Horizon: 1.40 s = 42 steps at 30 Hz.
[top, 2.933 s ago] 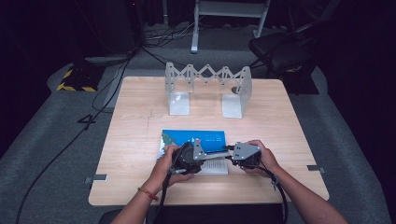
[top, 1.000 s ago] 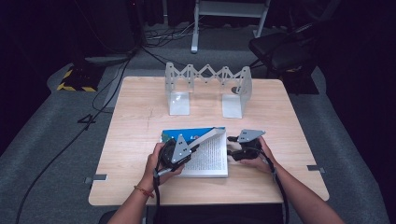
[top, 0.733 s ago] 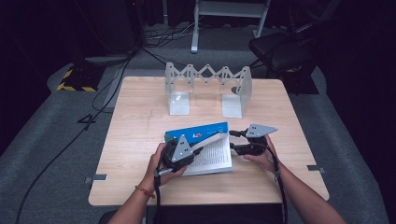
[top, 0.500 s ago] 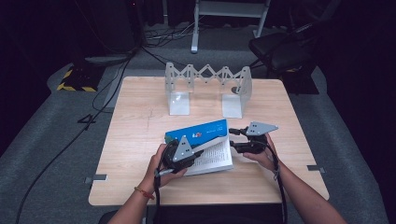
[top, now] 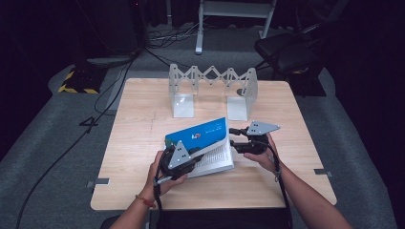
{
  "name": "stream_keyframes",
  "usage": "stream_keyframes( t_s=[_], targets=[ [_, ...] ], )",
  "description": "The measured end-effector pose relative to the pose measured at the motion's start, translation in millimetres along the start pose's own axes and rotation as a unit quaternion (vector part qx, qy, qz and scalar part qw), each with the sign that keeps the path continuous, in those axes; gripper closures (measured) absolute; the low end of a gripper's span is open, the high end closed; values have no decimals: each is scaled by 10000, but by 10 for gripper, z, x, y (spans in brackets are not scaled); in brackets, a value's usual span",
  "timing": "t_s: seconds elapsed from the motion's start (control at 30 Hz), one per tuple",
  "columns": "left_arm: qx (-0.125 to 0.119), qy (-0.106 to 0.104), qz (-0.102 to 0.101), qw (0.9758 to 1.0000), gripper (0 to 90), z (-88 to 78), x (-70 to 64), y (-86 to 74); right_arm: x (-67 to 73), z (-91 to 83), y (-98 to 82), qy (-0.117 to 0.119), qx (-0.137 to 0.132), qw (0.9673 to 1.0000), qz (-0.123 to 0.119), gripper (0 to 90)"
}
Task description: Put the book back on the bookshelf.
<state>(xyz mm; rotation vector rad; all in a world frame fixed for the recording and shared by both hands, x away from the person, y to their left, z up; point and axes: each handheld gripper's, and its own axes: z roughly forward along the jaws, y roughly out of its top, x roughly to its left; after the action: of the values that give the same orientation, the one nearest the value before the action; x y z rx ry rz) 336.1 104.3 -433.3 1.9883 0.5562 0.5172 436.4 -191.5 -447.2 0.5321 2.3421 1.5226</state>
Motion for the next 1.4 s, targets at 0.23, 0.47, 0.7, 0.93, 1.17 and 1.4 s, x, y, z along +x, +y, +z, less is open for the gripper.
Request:
stream_keyframes(
  t_s=[0.23, 0.47, 0.7, 0.93, 1.17, 1.4],
  targets=[
    [-134, -349, -44, 9993, 742, 143, 16, 168, -97, -166, 9, -55, -159, 9999, 27, 549],
    [-169, -536, 117, 9983, 741, 237, -19, 342, -174, -375, 67, -237, -315, 9992, 30, 550],
    [-406, -526, 134, 9977, 740, 268, -57, 344, -201, -438, 99, -209, -398, 9990, 49, 588],
    [-596, -341, -44, 9976, 731, 84, -49, 274, -102, -441, 246, -112, -433, 9988, -213, 587],
    [-654, -191, -111, 9976, 701, -124, -36, 145, 17, -353, 455, 102, -610, 9978, -235, 577],
    [-635, -160, -192, 9977, 642, -224, -26, 38, 123, -256, 573, 322, -702, 9968, -220, 551]
  ],
)
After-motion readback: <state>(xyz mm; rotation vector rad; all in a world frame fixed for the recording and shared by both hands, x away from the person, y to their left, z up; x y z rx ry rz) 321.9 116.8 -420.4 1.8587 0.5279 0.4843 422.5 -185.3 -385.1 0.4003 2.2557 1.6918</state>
